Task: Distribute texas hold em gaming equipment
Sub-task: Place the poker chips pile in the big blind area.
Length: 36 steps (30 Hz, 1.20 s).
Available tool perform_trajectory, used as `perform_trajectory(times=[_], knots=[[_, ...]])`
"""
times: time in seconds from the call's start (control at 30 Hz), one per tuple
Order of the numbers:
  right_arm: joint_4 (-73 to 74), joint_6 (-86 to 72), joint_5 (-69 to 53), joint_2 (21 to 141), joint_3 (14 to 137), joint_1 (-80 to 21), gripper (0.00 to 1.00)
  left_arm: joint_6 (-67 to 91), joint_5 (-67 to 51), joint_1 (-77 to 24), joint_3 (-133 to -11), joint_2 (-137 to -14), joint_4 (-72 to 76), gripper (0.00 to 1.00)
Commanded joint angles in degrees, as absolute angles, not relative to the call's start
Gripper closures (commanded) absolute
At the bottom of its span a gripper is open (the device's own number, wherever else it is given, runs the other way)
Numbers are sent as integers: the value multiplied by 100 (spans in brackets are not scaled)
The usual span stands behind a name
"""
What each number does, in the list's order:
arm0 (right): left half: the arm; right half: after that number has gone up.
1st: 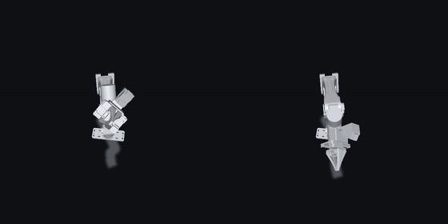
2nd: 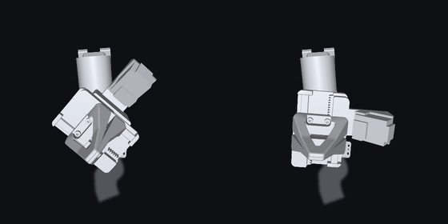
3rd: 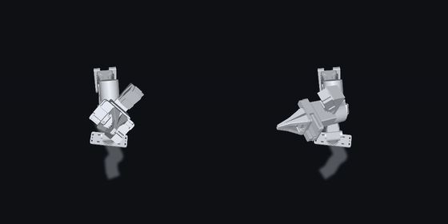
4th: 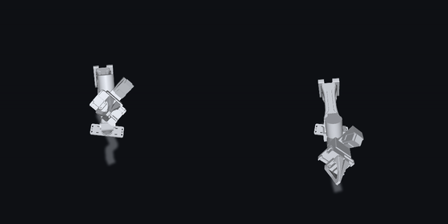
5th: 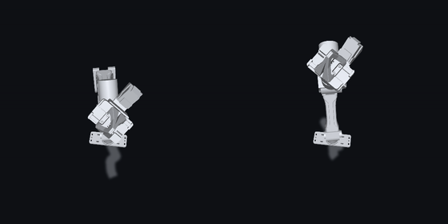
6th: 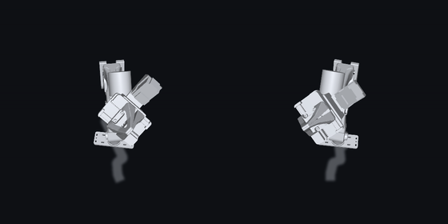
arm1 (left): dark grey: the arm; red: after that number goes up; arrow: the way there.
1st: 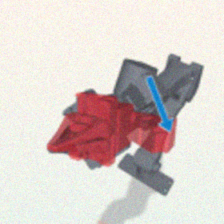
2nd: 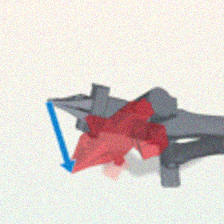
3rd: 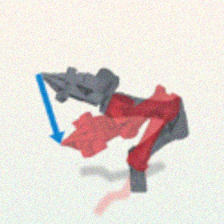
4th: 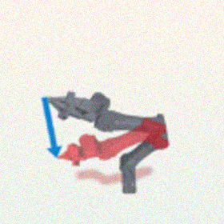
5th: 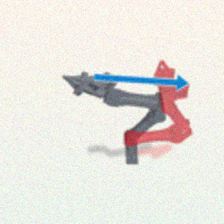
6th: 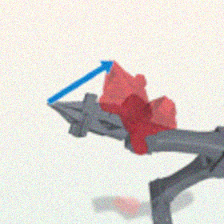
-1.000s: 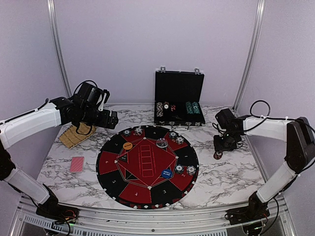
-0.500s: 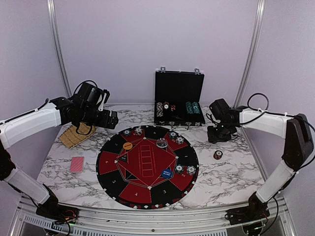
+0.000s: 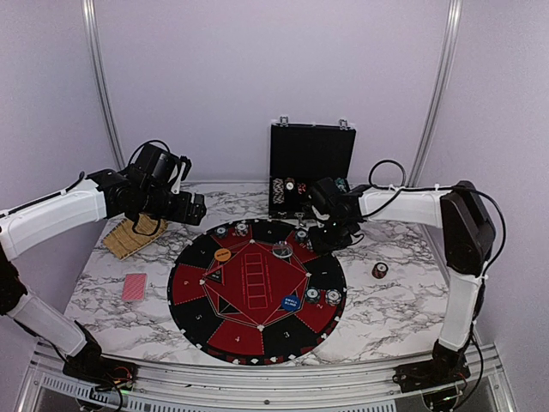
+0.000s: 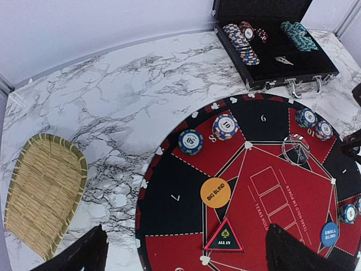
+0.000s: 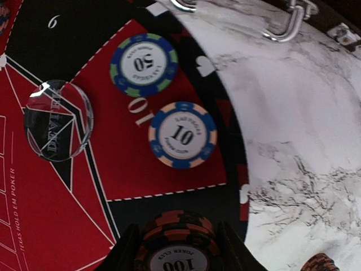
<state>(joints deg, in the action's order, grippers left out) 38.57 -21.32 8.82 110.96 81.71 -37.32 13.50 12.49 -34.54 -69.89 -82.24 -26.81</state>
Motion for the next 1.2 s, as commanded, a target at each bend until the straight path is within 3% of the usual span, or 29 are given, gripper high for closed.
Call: perform_trajectory(times=[0.0,0.87,1.17], knots=[[3710,-2255,733,11534,8703,-3960,70,1279,1217,-3423,-6934,-8204,-2576,1],[3800,-2096,684,12355,9350,-4071,70,1289,1188,-3419,-6926,-8190,-2580,1],[3857,-2066,711,12350,9350,-4077,57,1289,1182,-3419,-6926,-8213,-2575,1]])
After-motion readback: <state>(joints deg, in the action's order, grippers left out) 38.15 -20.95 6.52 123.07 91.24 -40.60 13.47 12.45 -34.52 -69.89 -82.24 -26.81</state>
